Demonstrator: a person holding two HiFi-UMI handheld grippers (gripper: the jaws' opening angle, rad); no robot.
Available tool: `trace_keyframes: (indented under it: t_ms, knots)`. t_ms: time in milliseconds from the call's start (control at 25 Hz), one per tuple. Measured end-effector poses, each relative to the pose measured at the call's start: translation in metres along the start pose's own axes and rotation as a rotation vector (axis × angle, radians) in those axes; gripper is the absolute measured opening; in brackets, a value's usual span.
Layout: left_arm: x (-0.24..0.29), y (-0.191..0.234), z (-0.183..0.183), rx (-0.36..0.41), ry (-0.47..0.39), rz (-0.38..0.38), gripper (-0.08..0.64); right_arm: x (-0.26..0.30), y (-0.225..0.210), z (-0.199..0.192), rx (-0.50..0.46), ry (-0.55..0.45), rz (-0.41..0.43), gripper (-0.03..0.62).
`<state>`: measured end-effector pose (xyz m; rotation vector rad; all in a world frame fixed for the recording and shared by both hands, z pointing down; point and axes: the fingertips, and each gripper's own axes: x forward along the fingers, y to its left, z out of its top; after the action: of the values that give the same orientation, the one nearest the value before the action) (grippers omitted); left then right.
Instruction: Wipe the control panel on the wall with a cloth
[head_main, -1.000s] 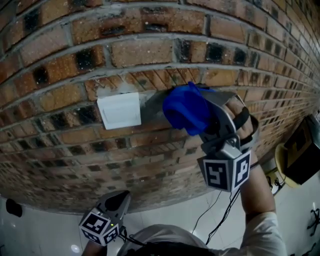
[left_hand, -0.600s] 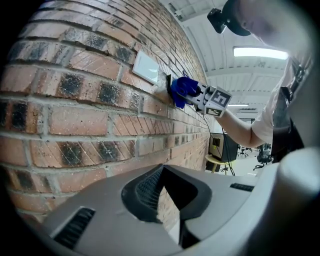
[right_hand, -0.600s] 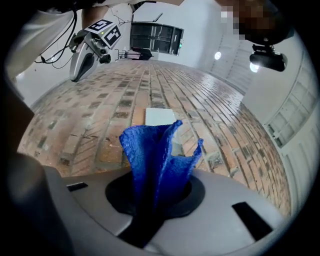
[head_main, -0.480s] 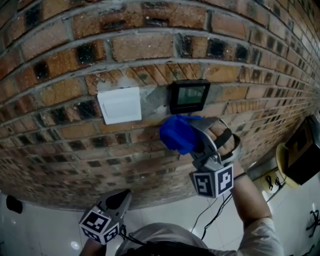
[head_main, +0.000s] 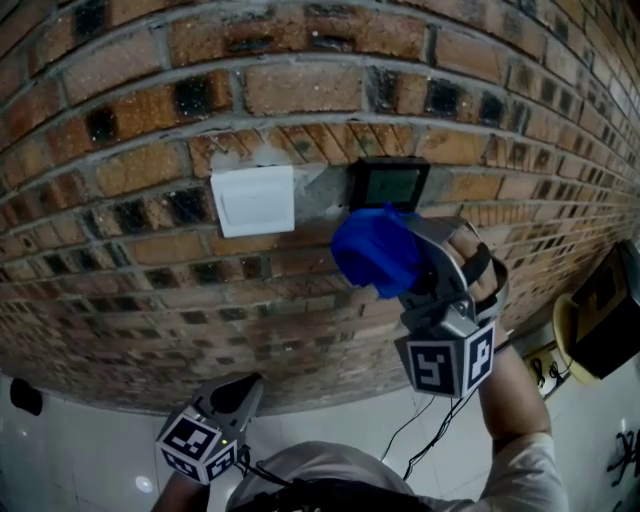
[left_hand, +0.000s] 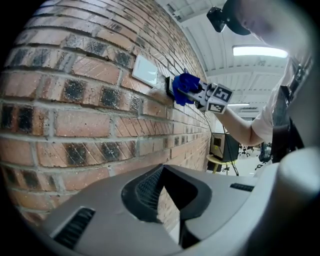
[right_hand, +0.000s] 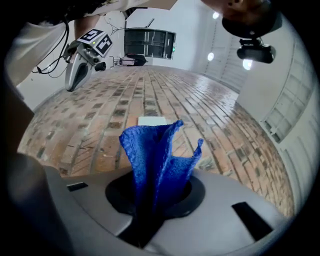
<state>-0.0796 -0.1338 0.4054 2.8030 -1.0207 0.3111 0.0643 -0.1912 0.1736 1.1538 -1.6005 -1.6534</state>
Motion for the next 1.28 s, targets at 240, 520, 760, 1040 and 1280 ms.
trace_keyframes:
  t_ms: [240,520,760,1040,1280]
  knots:
    - [-0.002,-0.002,0.002,0.004,-0.014,0.002,0.000,0.016,-0.063,-0.001,-0.040,-0.016,-0.119,0.089]
    - [-0.009,0.004,0.002,-0.006,-0.028,0.028,0.000,0.024,-0.058,-0.012,-0.047,0.006,-0.124,0.089]
    - [-0.007,0.003,0.001,-0.013,-0.020,0.027,0.000,0.014,-0.022,-0.009,-0.073,0.024,-0.063,0.089]
    - [-0.005,-0.002,-0.004,-0.014,0.001,0.017,0.000,0.012,0.052,-0.027,-0.035,0.057,0.054,0.089]
    - [-0.005,-0.007,-0.005,-0.003,0.003,0.005,0.002,0.011,0.066,-0.030,-0.008,0.064,0.100,0.089]
